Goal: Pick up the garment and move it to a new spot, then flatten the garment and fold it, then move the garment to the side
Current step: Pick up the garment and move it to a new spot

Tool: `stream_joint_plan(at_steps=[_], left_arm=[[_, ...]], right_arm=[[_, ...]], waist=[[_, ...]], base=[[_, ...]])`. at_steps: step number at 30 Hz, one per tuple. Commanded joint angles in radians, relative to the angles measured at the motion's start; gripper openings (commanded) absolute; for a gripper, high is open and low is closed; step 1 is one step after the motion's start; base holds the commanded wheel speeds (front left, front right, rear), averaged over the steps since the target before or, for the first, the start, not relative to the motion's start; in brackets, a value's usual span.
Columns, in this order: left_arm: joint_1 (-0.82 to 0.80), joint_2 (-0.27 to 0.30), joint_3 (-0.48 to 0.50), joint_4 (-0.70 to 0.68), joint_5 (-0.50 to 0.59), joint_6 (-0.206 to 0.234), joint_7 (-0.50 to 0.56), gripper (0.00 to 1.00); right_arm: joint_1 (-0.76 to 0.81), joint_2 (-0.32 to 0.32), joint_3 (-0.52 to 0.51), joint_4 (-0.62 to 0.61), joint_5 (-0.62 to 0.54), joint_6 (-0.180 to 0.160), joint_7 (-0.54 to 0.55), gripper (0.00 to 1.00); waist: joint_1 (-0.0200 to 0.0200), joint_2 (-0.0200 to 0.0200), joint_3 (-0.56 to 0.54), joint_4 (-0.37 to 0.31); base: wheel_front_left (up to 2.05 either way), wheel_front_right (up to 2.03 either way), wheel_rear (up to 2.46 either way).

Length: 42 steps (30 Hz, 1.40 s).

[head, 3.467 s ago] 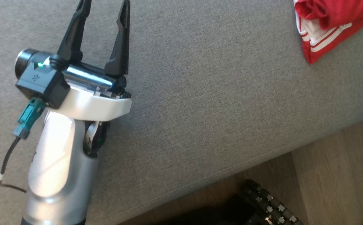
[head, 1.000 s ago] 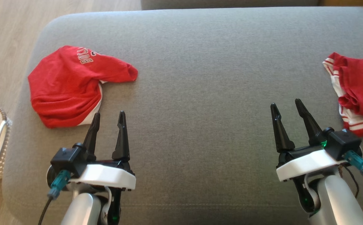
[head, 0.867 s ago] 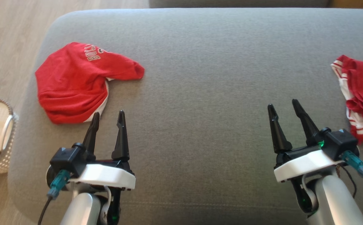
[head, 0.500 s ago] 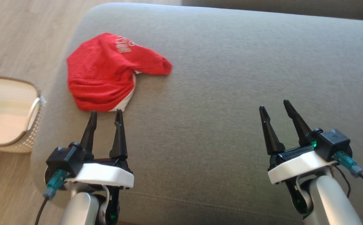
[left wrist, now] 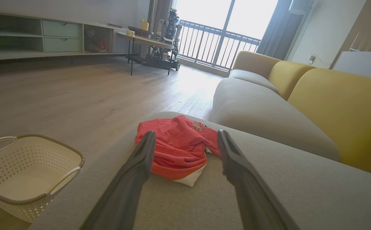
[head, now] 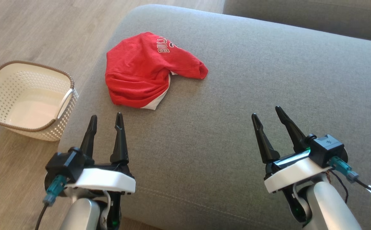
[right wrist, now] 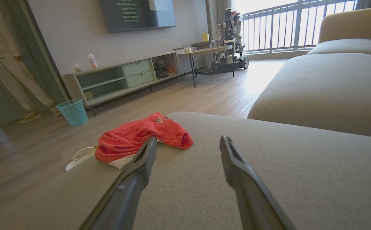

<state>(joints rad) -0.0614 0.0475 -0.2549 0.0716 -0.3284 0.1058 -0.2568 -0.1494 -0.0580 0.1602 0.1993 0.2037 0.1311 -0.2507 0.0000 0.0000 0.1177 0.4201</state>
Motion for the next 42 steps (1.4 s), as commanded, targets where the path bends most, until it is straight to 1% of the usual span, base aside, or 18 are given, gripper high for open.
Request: stream_joint_plan(at_steps=[1, 7, 11, 16, 19, 22, 23, 24, 26, 28, 31, 35, 42], left_arm=[[-0.016, 0.003, 0.033, -0.035, -0.006, 0.004, -0.005, 1.00], [-0.011, 0.003, 0.042, -0.040, -0.006, 0.009, -0.005, 1.00], [-0.021, 0.003, 0.081, -0.048, -0.032, 0.012, -0.005, 1.00], [-0.063, 0.003, 0.145, -0.033, -0.043, -0.010, -0.005, 1.00], [-0.120, 0.003, 0.170, 0.012, -0.026, -0.042, -0.005, 1.00], [-0.195, 0.011, 0.192, 0.094, 0.009, -0.074, -0.005, 1.00], [-0.223, 0.019, 0.198, 0.135, 0.015, -0.081, -0.005, 1.00], [-0.223, 0.019, 0.198, 0.135, 0.015, -0.081, -0.005, 1.00], [-0.289, 0.038, 0.216, 0.218, 0.006, -0.091, -0.001, 1.00], [-0.365, 0.066, 0.222, 0.305, 0.000, -0.107, 0.025, 1.00], [-0.478, 0.106, 0.210, 0.433, 0.003, -0.133, 0.093, 1.00], [-0.614, 0.150, 0.205, 0.586, 0.003, -0.153, 0.152, 1.00], [-0.769, 0.210, 0.158, 0.800, 0.036, -0.182, 0.242, 1.00]], right_arm=[[-0.009, 0.008, 0.022, -0.028, 0.002, 0.000, -0.003, 1.00], [-0.007, 0.008, 0.028, -0.026, 0.003, 0.000, -0.001, 1.00], [-0.010, 0.008, 0.025, -0.035, -0.002, 0.000, 0.004, 1.00], [-0.018, 0.001, 0.021, -0.063, -0.019, 0.000, 0.022, 1.00], [-0.031, -0.011, 0.017, -0.091, -0.032, 0.000, 0.041, 1.00], [-0.053, -0.022, 0.020, -0.129, -0.049, 0.000, 0.060, 1.00], [-0.061, -0.024, 0.018, -0.144, -0.055, 0.000, 0.062, 1.00], [-0.061, -0.024, 0.018, -0.144, -0.055, 0.000, 0.062, 1.00], [-0.077, -0.026, 0.011, -0.175, -0.063, 0.000, 0.065, 1.00], [-0.087, -0.027, 0.000, -0.208, -0.071, 0.000, 0.072, 1.00], [-0.097, -0.033, -0.004, -0.252, -0.083, 0.000, 0.084, 1.00], [-0.113, -0.034, 0.003, -0.298, -0.088, 0.000, 0.082, 1.00], [-0.127, -0.026, 0.013, -0.330, -0.091, 0.000, 0.070, 1.00]], waist=[[0.0000, 0.0000, -0.004, 0.004], [0.0000, 0.0000, -0.009, -0.001], [0.0000, 0.0000, 0.004, -0.014], [0.0000, 0.0000, 0.051, -0.040], [0.0000, 0.0000, 0.095, -0.059], [0.0000, 0.0000, 0.151, -0.088], [0.0000, 0.0000, 0.169, -0.098], [0.0000, 0.0000, 0.169, -0.098], [0.0000, 0.0000, 0.205, -0.120], [0.0000, 0.0000, 0.241, -0.138], [0.0000, 0.0000, 0.289, -0.164], [0.0000, 0.0000, 0.336, -0.202], [0.0000, 0.0000, 0.378, -0.256]], base=[[0.00, 0.00, 0.00], [0.00, 0.00, 0.00], [0.00, 0.00, 0.00], [0.00, 0.00, 0.00], [0.00, 0.00, 0.00], [0.00, 0.00, 0.00], [0.00, 0.00, 0.00], [0.00, 0.00, 0.00], [0.00, 0.00, 0.00], [0.00, 0.00, 0.00], [0.00, 0.00, 0.00], [0.00, 0.00, 0.00], [0.00, 0.00, 0.00]])
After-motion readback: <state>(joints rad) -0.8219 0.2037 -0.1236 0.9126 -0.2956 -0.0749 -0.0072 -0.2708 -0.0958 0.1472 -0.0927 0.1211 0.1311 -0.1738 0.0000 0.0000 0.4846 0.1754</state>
